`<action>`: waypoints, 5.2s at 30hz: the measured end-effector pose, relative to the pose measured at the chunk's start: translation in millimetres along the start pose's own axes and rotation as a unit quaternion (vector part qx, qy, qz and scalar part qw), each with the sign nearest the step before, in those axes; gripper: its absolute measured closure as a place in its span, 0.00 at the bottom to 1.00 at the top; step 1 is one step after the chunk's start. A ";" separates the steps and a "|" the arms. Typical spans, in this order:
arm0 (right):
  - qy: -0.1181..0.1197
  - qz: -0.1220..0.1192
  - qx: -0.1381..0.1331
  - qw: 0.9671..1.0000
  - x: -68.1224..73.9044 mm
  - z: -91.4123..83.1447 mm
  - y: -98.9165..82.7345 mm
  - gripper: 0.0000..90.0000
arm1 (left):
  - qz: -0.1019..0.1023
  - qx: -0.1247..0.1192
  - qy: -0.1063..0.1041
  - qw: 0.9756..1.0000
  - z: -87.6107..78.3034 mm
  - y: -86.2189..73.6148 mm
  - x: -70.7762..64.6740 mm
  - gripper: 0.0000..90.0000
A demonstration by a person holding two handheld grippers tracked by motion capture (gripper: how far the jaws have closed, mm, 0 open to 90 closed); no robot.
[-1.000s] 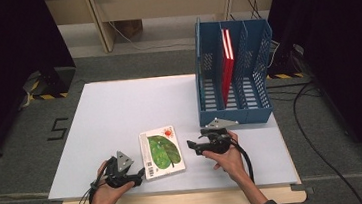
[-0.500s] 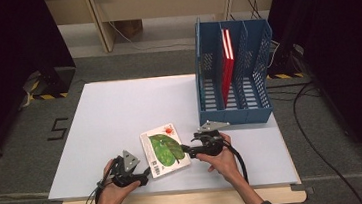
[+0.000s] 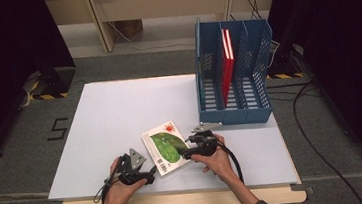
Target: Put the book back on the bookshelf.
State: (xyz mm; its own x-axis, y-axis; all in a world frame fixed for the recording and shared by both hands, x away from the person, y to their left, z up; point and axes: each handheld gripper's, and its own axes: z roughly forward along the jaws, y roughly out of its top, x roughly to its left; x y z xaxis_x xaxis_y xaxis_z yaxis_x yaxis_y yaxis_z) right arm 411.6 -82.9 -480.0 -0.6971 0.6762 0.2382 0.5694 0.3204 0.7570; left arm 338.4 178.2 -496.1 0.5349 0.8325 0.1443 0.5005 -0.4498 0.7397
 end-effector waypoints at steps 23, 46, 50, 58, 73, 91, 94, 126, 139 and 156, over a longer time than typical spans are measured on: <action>0.008 0.048 0.016 0.999 -11.9 20.1 1.8 0.34 | 0.004 -0.004 0.002 1.000 5.6 5.4 -8.0 0.19; 0.010 0.091 0.008 0.996 -14.8 21.2 3.7 0.39 | -0.007 -0.004 -0.011 1.000 5.3 5.4 -7.1 0.17; 0.013 0.110 0.005 0.994 -16.1 20.3 3.6 0.41 | -0.005 -0.003 -0.009 1.000 5.5 5.4 -7.1 0.17; 0.018 0.129 -0.011 0.991 -17.2 16.4 3.8 0.43 | -0.002 -0.002 -0.007 1.000 5.5 5.3 -6.6 0.15; 0.009 0.073 -0.054 0.996 3.6 -1.6 23.4 0.47 | -0.008 0.003 -0.005 1.000 5.7 4.3 -4.5 0.10; 0.013 0.003 -0.084 0.996 39.0 -16.5 43.0 0.48 | -0.015 0.004 -0.005 1.000 5.5 2.7 -1.7 0.08; 0.018 -0.011 -0.088 0.996 47.9 -18.8 46.5 0.48 | -0.017 0.003 -0.004 1.000 5.1 1.9 -1.3 0.08; 0.043 -0.124 -0.103 0.986 115.5 -12.9 55.6 0.53 | -0.053 -0.017 0.015 0.998 9.9 -1.8 0.5 0.03; 0.040 -0.129 -0.104 0.985 114.2 -13.3 55.7 0.53 | -0.048 -0.029 0.005 0.998 12.6 -0.6 -0.3 0.12; 0.041 -0.126 -0.105 0.986 111.9 -14.5 55.5 0.54 | -0.054 -0.034 -0.015 0.998 8.1 -4.3 -2.6 0.17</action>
State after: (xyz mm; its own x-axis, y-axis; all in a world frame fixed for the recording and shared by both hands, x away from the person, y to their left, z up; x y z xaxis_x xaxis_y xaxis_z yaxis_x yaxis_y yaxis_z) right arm 358.8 1.0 -402.5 -0.8426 0.5342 0.0684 0.2771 0.3210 0.9056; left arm 340.4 175.3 -504.9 0.5009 0.8645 0.0424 0.5098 -0.3342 0.7927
